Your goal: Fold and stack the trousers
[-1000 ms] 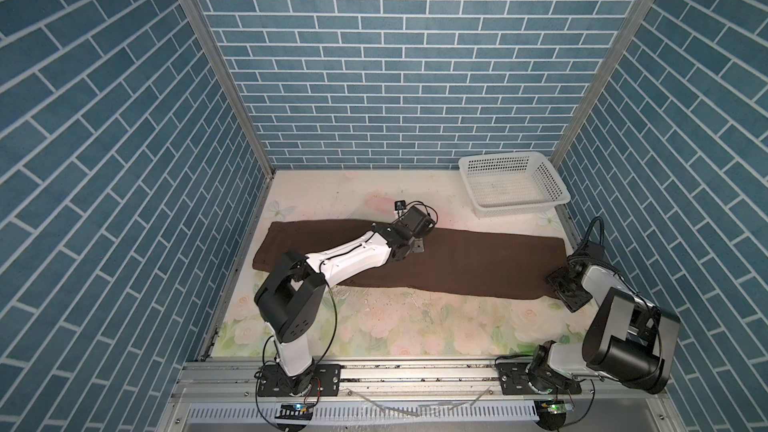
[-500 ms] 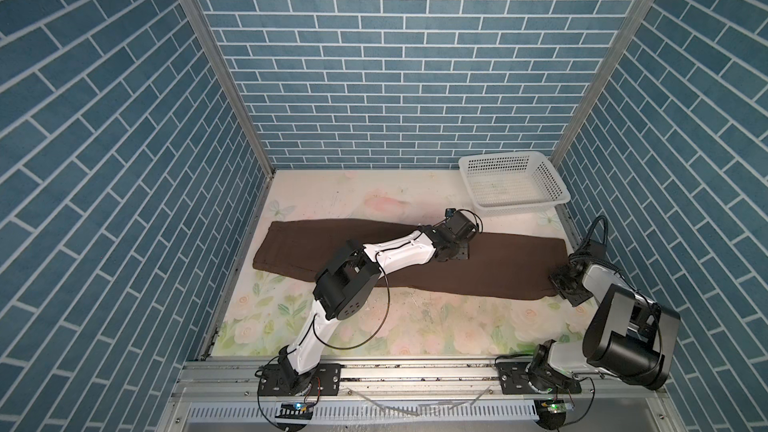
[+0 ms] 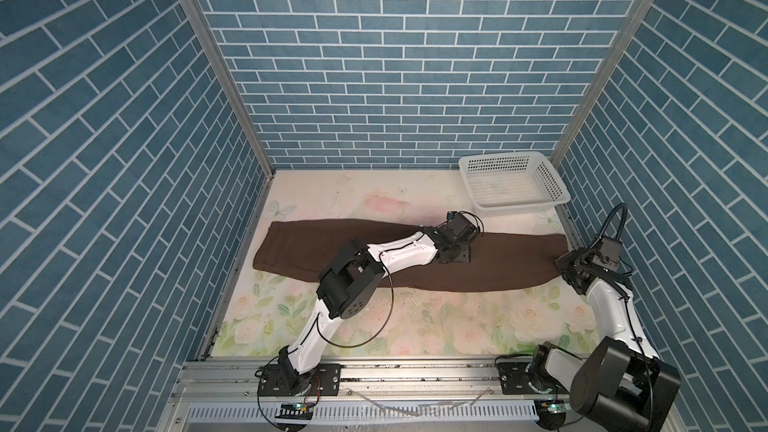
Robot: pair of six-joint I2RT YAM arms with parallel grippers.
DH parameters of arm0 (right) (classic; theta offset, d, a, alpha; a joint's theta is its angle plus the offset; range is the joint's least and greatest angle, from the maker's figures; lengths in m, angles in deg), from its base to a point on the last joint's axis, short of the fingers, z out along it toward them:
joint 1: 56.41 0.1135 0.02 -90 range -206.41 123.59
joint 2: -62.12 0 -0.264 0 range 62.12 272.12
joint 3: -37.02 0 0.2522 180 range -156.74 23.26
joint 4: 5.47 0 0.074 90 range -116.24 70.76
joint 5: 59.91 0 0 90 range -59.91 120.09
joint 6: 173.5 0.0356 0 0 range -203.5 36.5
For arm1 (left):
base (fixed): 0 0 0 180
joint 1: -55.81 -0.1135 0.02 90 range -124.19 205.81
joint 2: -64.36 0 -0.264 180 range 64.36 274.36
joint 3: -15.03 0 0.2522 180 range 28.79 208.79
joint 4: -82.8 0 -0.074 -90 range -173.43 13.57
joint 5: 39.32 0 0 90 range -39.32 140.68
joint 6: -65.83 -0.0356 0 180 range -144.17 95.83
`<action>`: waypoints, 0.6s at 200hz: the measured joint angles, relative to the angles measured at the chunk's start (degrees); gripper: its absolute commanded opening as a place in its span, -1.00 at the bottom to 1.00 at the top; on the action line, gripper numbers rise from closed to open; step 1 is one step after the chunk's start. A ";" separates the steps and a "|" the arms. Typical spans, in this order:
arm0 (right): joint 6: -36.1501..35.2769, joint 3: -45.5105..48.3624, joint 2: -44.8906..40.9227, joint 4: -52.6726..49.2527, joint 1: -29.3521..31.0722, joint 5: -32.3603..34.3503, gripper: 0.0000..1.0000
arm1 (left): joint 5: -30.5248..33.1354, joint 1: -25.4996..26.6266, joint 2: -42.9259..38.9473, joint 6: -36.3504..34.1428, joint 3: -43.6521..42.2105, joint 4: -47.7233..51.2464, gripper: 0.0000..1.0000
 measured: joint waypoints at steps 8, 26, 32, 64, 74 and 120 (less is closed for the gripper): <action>-0.09 -0.04 -0.87 0.04 0.83 -0.28 -1.00 | -0.22 -0.02 0.02 0.13 0.00 0.00 0.16; -0.98 -0.13 -2.80 0.07 3.34 -0.20 -1.00 | -1.11 -0.35 0.07 0.35 0.00 0.00 0.15; -1.20 -0.31 -3.32 0.07 4.52 -0.09 -1.00 | -1.33 -0.55 0.07 0.48 0.00 0.00 0.15; -2.25 -2.45 -4.33 0.13 11.23 0.39 -1.00 | -2.82 -3.41 -3.13 1.36 -3.85 -1.09 0.16; -2.56 -2.97 -4.33 0.35 13.44 0.79 -1.00 | -3.06 -5.22 -6.16 1.68 -6.80 -1.60 0.17; -2.91 -5.64 -2.01 1.14 25.73 4.52 -1.00 | -2.21 -16.52 -26.03 3.32 -20.41 -4.74 0.19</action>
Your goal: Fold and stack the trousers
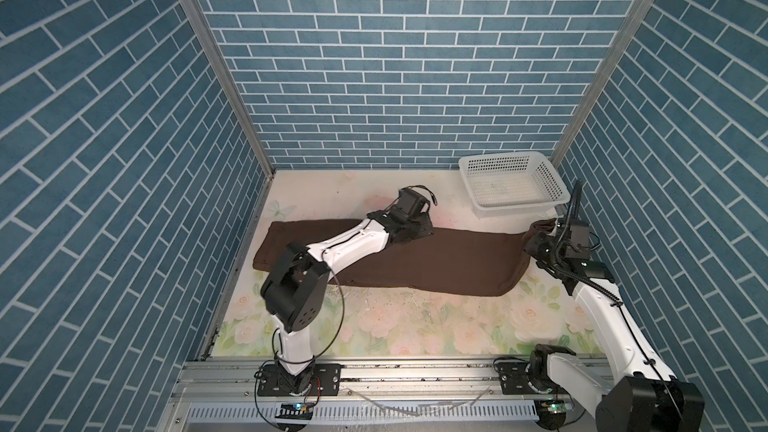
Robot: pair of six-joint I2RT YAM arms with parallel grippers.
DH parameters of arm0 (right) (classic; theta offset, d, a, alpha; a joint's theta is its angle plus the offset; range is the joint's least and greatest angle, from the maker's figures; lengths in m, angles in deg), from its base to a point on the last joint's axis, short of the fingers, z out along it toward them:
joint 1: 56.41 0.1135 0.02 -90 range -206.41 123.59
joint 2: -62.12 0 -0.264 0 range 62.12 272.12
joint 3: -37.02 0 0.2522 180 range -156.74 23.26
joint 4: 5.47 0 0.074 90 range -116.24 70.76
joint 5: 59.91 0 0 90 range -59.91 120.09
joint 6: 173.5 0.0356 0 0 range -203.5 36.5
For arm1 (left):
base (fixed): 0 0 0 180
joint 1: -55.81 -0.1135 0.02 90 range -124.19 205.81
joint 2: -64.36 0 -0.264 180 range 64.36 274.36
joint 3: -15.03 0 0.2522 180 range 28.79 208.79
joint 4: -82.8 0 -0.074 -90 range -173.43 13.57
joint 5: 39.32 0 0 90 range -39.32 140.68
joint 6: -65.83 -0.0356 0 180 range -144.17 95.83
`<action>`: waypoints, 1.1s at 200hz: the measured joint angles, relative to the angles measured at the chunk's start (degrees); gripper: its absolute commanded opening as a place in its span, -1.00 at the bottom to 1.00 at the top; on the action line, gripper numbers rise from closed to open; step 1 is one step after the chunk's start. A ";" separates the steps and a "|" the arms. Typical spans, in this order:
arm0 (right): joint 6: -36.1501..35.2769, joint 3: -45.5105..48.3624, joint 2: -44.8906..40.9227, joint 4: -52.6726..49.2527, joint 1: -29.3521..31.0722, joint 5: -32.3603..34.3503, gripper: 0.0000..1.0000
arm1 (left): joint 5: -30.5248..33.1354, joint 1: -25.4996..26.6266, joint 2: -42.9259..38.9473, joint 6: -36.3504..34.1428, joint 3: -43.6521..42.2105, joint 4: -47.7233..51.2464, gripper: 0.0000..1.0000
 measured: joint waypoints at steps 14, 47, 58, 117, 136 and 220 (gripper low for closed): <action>-0.11 -1.99 2.43 0.61 5.35 1.60 -1.00 | 0.46 -3.74 -5.51 0.46 -4.17 -0.85 0.19; -1.60 -8.90 10.91 1.97 18.38 5.55 -1.00 | 1.57 -12.28 -15.74 1.27 -14.91 -0.70 0.22; -2.21 -11.37 14.34 2.43 22.49 6.60 -1.00 | 1.73 -14.86 -18.34 1.33 -17.94 0.04 0.22; -4.55 -23.21 31.78 4.63 36.46 7.58 -1.00 | 1.33 -25.24 -29.83 0.81 -27.93 4.15 0.24; -4.55 -26.01 36.15 5.40 38.36 6.80 -1.00 | 1.16 -26.75 -31.91 0.35 -29.64 5.05 0.24; -4.50 -32.85 44.15 6.27 43.43 3.80 -1.00 | -0.83 -29.44 -33.22 -0.92 -32.20 6.95 0.25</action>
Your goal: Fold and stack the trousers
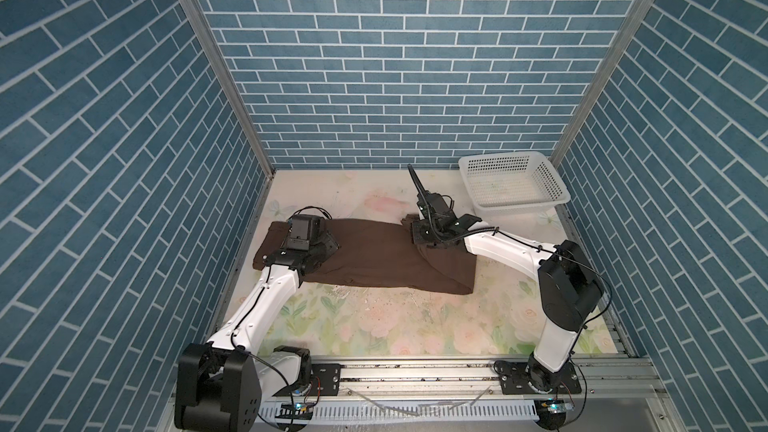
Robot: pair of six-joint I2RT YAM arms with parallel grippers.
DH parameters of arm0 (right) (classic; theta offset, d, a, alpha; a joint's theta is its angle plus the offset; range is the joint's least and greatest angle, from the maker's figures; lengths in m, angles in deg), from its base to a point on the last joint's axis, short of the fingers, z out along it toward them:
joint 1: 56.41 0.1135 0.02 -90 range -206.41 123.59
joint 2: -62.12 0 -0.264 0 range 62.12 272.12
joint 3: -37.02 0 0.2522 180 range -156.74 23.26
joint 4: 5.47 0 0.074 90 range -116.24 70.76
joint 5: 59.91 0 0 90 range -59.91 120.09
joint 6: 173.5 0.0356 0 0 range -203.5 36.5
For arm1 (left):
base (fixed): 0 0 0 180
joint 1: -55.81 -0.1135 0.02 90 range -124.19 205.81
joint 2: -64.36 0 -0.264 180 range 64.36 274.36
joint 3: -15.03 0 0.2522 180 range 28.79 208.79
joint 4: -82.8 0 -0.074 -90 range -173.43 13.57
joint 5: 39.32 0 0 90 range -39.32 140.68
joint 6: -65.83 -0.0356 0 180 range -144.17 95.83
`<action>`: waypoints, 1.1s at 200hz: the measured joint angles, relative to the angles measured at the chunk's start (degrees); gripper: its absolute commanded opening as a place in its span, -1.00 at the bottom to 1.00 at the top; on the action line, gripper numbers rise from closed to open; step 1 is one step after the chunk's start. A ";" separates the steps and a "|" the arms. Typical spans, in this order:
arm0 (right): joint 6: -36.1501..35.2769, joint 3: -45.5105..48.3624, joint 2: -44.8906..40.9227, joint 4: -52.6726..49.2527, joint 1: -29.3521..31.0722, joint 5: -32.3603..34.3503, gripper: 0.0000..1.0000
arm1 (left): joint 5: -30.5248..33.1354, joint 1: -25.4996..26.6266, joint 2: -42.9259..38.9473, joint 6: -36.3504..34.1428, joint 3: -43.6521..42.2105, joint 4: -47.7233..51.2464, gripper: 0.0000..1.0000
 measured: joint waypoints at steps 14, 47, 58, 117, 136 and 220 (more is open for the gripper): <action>0.00 -0.39 0.00 0.11 0.94 -0.39 -1.00 | -0.28 0.00 0.07 -0.02 -0.13 0.00 0.24; -0.04 -0.57 0.00 0.00 3.02 -0.81 -1.00 | -0.74 0.00 0.28 -0.02 -0.68 -0.07 0.24; -0.04 -0.57 0.09 0.04 3.76 -1.05 -1.00 | -0.81 0.00 0.48 -0.02 -0.76 -0.13 0.25; 0.39 -1.66 7.26 0.66 7.91 -6.47 -0.25 | -1.51 -0.02 2.97 -0.02 -0.85 -1.31 0.42; 0.31 -1.64 8.07 0.22 8.68 -8.11 -0.12 | -2.51 -0.02 4.63 -0.02 -0.87 -2.08 0.45; -2.47 5.27 -15.45 -0.74 2.93 -5.79 -0.06 | -4.26 7.26 18.38 -0.70 7.39 -5.88 0.46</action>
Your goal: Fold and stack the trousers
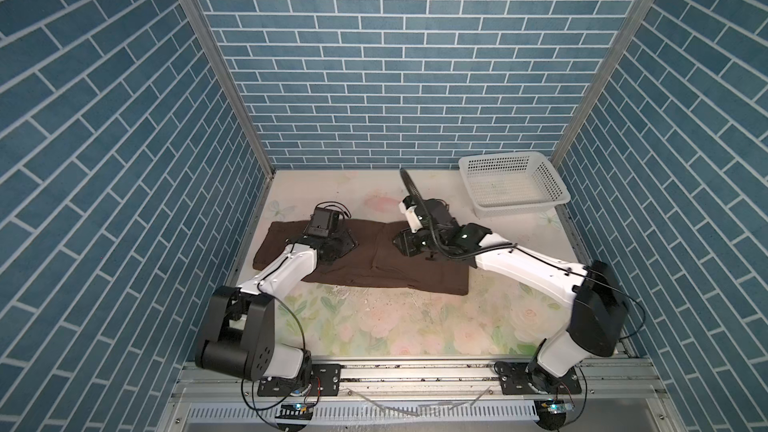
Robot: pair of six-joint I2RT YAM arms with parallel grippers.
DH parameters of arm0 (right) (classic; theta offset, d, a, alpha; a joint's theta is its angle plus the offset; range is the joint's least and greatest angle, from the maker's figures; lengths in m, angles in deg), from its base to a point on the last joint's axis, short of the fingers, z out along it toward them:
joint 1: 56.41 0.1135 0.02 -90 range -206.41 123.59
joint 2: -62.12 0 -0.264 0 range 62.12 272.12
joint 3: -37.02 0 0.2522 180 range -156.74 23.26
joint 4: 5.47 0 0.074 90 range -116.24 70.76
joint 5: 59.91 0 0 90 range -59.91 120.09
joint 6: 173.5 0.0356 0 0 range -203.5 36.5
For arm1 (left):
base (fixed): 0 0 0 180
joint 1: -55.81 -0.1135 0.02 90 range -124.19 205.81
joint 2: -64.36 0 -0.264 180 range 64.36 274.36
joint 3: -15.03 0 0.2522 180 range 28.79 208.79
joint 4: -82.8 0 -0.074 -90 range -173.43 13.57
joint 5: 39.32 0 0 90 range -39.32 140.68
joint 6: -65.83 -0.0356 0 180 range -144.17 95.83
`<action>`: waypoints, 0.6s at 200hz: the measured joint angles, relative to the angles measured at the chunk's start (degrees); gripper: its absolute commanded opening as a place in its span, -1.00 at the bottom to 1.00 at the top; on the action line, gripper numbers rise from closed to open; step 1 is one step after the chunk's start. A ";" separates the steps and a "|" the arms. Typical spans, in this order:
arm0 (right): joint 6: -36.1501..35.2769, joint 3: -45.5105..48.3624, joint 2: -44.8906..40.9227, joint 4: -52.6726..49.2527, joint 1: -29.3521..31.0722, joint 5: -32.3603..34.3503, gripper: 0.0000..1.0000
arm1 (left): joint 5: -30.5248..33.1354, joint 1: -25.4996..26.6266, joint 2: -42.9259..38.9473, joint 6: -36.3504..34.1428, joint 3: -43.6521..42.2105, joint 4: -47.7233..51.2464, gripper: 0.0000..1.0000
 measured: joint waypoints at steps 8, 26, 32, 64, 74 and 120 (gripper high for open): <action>0.17 1.90 -2.89 0.28 -2.36 0.15 -0.06 | -0.04 1.49 1.90 -0.20 1.60 -0.92 0.44; 2.03 7.89 -8.72 1.22 -8.55 0.33 -0.07 | -0.31 4.20 6.05 -0.46 4.17 -3.21 0.42; 2.75 9.79 -10.16 1.14 -10.43 0.44 -0.07 | -0.50 5.01 7.48 -0.48 4.74 -4.09 0.42; 5.66 18.53 -15.89 0.24 -16.31 0.39 -0.07 | -1.66 7.23 13.38 -0.42 5.38 -7.39 0.40; 6.14 19.96 -17.14 -0.07 -17.09 0.22 -0.07 | -1.92 7.63 14.78 -0.35 5.42 -8.20 0.39; 7.04 20.76 -18.51 -0.35 -19.06 -0.31 -0.07 | -2.43 9.44 20.13 0.22 8.00 -11.72 -0.21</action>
